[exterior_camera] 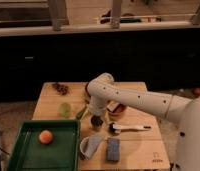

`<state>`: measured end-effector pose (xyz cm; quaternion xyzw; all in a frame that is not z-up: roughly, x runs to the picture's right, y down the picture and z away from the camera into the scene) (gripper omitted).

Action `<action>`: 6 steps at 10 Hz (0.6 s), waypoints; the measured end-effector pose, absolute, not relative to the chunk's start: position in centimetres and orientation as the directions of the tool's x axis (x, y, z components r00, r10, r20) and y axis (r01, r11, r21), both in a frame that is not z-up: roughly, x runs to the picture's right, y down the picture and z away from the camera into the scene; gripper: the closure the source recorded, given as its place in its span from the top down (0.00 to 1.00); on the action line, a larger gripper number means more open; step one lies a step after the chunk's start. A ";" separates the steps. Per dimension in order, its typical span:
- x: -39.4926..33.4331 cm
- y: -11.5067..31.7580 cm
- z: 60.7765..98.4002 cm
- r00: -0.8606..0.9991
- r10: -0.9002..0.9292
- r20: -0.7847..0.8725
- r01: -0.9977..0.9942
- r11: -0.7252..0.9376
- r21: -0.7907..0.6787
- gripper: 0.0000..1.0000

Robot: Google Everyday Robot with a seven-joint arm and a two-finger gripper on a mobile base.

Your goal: Stack cups on top of each other

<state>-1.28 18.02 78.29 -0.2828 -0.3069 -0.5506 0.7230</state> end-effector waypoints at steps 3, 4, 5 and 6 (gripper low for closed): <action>-0.9 18.0 79.3 0.184 -0.590 0.786 0.976 0.205 -0.075 0.80; -0.8 17.9 79.5 0.179 -0.584 0.792 0.978 0.197 -0.076 0.80; -0.5 17.9 79.8 0.175 -0.574 0.800 0.979 0.187 -0.079 0.79; -0.4 18.0 79.9 0.165 -0.568 0.806 0.981 0.178 -0.075 0.74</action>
